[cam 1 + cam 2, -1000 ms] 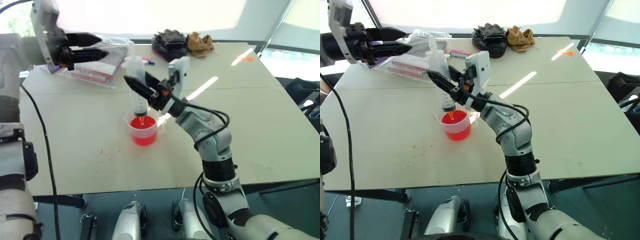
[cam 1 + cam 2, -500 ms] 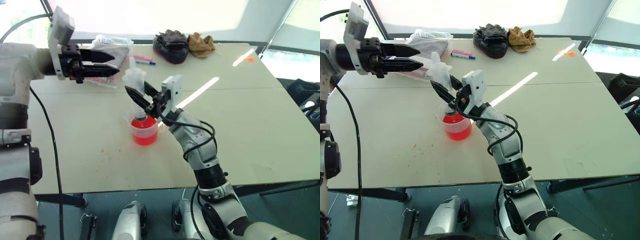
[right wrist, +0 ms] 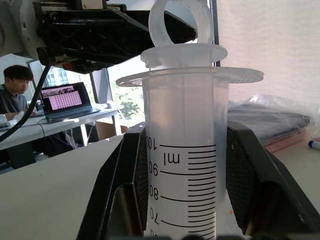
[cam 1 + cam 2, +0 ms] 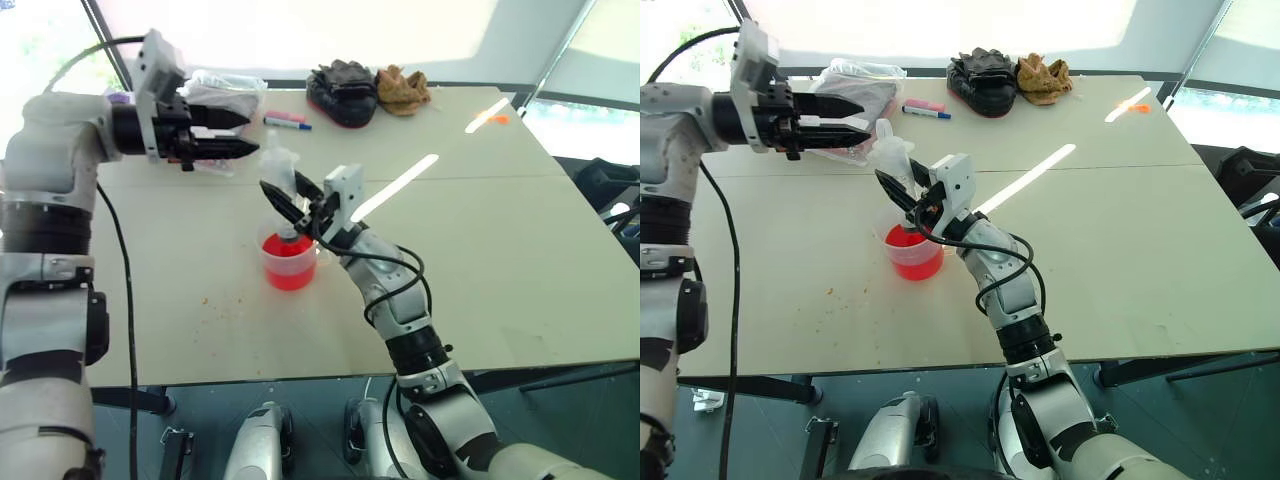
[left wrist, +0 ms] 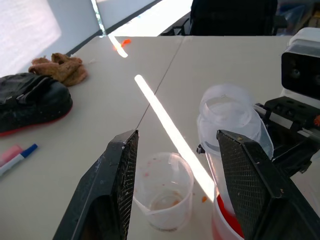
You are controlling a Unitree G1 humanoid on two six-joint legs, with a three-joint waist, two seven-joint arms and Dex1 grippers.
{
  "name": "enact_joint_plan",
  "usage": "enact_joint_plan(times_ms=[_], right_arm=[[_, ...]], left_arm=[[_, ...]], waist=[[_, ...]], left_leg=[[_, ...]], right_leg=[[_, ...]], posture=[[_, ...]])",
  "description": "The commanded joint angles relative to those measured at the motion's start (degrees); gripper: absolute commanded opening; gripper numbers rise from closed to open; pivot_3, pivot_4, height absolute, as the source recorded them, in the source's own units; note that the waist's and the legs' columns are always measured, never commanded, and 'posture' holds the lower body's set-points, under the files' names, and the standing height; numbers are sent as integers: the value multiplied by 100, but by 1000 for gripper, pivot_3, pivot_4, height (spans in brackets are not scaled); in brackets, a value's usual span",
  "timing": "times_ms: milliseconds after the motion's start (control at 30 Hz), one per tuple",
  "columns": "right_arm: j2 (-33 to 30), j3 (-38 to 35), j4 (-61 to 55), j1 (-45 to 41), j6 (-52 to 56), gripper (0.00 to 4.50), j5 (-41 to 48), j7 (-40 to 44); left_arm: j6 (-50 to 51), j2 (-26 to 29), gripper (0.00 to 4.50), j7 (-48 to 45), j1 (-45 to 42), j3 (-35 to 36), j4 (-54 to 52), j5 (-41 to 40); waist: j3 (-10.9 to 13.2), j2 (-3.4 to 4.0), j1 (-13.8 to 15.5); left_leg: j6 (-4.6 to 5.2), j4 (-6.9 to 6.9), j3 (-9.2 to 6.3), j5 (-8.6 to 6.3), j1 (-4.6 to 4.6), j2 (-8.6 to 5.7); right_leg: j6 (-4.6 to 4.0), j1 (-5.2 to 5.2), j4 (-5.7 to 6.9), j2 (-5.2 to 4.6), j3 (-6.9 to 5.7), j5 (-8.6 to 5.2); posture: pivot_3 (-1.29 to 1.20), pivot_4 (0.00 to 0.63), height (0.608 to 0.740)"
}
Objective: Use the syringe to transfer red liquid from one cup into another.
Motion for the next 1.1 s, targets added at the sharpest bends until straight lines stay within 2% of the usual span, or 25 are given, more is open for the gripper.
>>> enact_joint_plan(times_ms=[33, 400, 567, 833, 1100], right_arm=[[48, 6, -222, -61, -104, 1475, 0, -19], [35, 43, -186, -38, -124, 1475, -27, 13], [21, 101, 80, -71, -372, 1475, -222, 55], [26, 164, 267, -20, -538, 1475, -330, 164], [119, 355, 161, 79, -499, 1475, -373, 273]], left_arm=[[-139, -135, 2585, 49, -326, 83, 136, 15], [-137, -432, 2585, -77, -457, 70, 257, 37], [-389, -539, 2585, -110, -225, -102, 178, 258], [-146, -576, 2585, -104, -199, 67, 36, 141], [-426, -807, 2585, 537, -874, 613, 722, 13]], waist=[[0, 0, 7], [0, 0, -9], [0, 0, -7], [0, 0, -7], [0, -1, 3]], left_leg=[[0, 2, -1, 0, 0, 0], [0, 4, -2, 0, 1, 0], [1, 19, -2, 0, -1, 2], [42, 75, -5, -25, 0, 7], [42, 79, -7, -25, -1, 5]], right_leg=[[0, 1, 0, 0, 0, 0], [0, 1, 4, 0, 0, 0], [0, 4, 7, 1, 0, 0], [1, 12, 49, 0, 4, -1], [0, 10, 58, 0, 5, -1]], posture=[[0, 150, 740], [0, 150, 740], [0, 150, 740], [0, 150, 740], [0, 150, 740]])
